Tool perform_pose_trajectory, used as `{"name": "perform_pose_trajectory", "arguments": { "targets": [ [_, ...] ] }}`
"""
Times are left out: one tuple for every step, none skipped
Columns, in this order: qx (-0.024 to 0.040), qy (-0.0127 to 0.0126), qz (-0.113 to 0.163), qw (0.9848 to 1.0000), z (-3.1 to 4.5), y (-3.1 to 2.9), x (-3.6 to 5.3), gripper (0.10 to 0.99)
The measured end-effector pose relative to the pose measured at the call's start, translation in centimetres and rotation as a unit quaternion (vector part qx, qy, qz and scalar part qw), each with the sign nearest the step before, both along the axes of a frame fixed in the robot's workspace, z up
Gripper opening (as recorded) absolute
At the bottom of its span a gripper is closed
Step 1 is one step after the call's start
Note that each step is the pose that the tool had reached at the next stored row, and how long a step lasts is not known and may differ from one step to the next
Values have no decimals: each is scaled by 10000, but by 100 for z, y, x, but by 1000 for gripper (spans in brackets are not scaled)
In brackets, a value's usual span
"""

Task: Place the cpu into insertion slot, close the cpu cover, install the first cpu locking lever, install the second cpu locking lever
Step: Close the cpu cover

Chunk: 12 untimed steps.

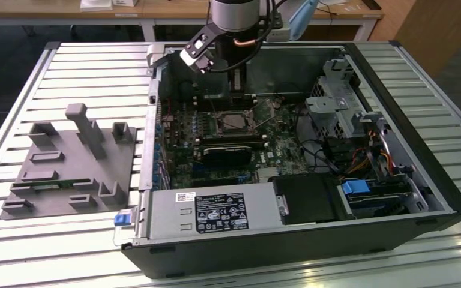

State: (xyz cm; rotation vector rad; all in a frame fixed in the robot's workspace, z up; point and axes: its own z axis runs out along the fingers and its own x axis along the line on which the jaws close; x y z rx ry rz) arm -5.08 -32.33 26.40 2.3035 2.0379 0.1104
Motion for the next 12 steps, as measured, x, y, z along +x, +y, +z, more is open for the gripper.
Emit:
{"name": "perform_pose_trajectory", "arguments": {
  "targets": [
    [0, 0, 0, 10000, 0, 0, 0, 106],
    [0, 0, 0, 10000, 0, 0, 0, 106],
    [0, 0, 0, 10000, 0, 0, 1, 106],
    [0, 0, 0, 10000, 0, 0, 1, 106],
    [0, 0, 0, 10000, 0, 0, 1, 106],
    [0, 0, 0, 10000, 0, 0, 2, 106],
    [0, 0, 0, 10000, 0, 0, 1, 106],
    [0, 0, 0, 10000, 0, 0, 2, 106],
    [0, 0, 0, 10000, 0, 0, 2, 106],
    [0, 0, 0, 10000, 0, 0, 4, 106],
    [0, 0, 1, 10000, 0, 1, 16, 106],
    [0, 1, 0, 10000, 0, 1, 30, 106]
  ]
}}
